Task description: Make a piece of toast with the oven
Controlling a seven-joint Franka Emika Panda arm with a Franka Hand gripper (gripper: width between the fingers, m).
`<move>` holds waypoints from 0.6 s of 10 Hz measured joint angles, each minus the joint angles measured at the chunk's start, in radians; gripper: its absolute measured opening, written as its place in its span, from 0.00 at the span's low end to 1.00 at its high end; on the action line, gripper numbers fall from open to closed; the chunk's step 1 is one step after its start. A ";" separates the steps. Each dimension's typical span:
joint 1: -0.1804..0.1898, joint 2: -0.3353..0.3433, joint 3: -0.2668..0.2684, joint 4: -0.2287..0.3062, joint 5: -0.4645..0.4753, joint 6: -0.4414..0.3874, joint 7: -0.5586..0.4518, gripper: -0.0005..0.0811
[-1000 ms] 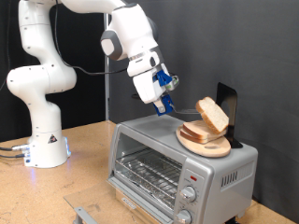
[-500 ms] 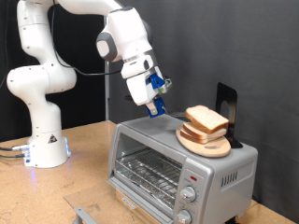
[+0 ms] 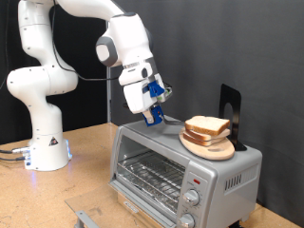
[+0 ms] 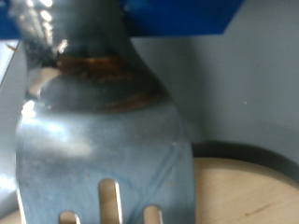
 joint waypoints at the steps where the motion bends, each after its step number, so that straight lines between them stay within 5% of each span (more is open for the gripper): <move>1: -0.002 0.011 0.000 0.005 -0.009 0.000 0.012 0.60; 6: -0.007 0.052 0.000 0.030 -0.036 0.009 0.044 0.60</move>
